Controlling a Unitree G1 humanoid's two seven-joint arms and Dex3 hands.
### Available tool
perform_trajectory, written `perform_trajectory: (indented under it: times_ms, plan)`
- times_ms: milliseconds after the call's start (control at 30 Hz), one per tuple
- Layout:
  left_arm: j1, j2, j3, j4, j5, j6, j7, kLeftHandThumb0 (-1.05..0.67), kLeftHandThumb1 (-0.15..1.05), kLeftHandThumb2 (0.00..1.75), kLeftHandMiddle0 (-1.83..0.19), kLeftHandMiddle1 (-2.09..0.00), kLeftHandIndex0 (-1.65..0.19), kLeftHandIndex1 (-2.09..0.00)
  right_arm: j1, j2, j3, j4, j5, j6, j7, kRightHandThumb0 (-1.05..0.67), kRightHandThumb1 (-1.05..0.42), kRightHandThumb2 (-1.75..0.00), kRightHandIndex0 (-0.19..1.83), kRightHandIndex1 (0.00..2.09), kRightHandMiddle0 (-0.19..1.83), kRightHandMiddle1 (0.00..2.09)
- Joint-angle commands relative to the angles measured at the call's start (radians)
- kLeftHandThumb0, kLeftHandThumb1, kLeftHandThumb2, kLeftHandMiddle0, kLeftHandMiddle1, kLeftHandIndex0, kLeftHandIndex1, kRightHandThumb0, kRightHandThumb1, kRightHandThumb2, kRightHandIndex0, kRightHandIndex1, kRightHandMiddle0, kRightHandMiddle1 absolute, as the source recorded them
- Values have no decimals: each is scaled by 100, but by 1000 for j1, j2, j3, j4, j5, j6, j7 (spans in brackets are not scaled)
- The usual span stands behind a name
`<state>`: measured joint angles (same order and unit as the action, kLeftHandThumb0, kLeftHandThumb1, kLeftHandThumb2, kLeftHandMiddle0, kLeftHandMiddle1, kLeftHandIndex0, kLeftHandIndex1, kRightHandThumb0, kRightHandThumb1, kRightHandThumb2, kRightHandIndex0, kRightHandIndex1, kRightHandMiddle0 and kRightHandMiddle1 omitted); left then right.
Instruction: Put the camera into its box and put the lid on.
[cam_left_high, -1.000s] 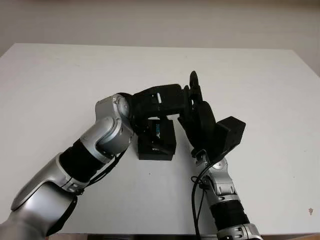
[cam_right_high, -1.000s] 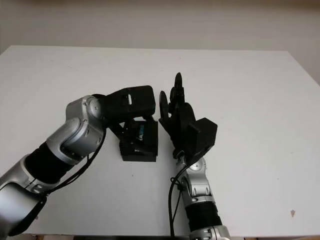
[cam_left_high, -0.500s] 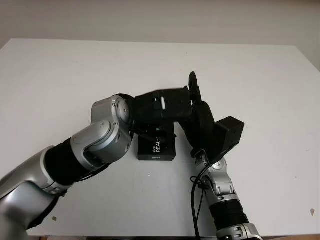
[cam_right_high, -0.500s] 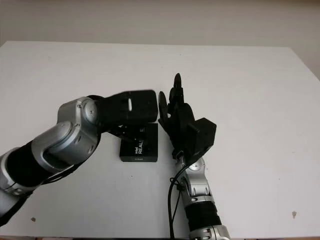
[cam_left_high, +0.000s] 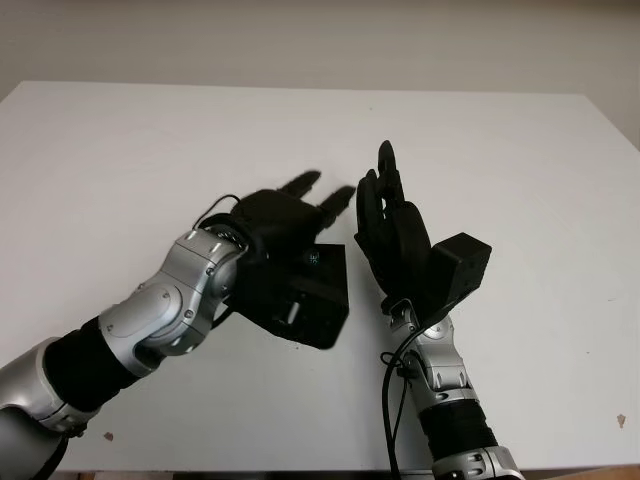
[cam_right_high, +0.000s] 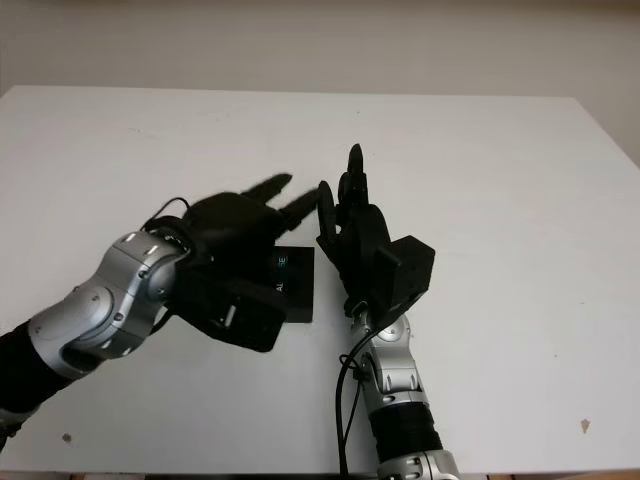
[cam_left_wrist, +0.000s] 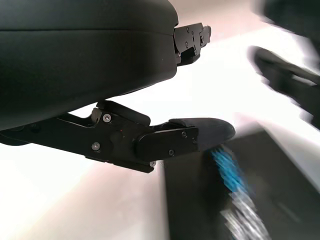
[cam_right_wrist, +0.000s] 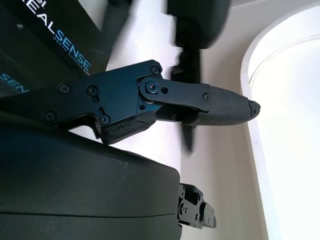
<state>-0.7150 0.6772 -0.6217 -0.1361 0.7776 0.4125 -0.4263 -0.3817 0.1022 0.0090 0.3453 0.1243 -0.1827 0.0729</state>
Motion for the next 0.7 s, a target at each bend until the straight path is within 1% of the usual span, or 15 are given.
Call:
perform_trajectory:
  times_ms: [0, 133, 233, 333, 400, 467, 567, 600, 667]
  plan:
    - [34, -27, 63, 52, 2, -37, 74, -65, 105, 55, 19, 0, 19, 0, 14, 4, -5, -23, 4, -9, 5, -73, -105, -54, -19, 0, -19, 0]
    - [103, -66, 195, 120, -101, -162, 190, -65, 105, 54, 19, 0, 19, 0, 24, -8, -5, -41, -2, 2, 5, -74, -105, -53, -19, 0, -19, 0]
    - [154, -90, 272, 141, -176, -223, 214, -69, 105, 56, 19, 0, 19, 0, 31, -14, -5, -59, -5, 17, 2, -74, -105, -53, -19, 0, -19, 0]
    - [194, -126, 345, 135, -261, -222, 198, -72, 105, 56, 19, 0, 19, 0, 39, -21, -8, -79, 0, 34, 5, -73, -105, -54, -19, 0, -19, 0]
    - [223, -164, 407, 115, -344, -201, 190, -72, 105, 55, 19, 0, 19, 0, 43, -28, -12, -91, 5, 45, 11, -72, -105, -54, -19, 0, -19, 0]
    - [248, -210, 475, 96, -448, -183, 179, -70, 105, 56, 19, 0, 19, 0, 47, -31, -17, -98, 11, 53, 17, -71, -105, -54, -19, 0, -19, 0]
    - [265, -293, 564, 76, -610, -142, 160, -68, 105, 57, 19, 0, 19, 0, 49, -36, -21, -103, 14, 57, 24, -71, -105, -55, -19, 0, -19, 0]
    - [269, -315, 579, 79, -638, -147, 170, -69, 105, 59, 19, 0, 19, 0, 51, -38, -24, -106, 16, 61, 27, -70, -105, -55, -19, 0, -19, 0]
    - [279, -354, 606, 98, -681, -187, 197, -69, 105, 63, 19, 0, 19, 0, 53, -40, -30, -113, 25, 67, 35, -70, -105, -55, -19, 0, -19, 0]
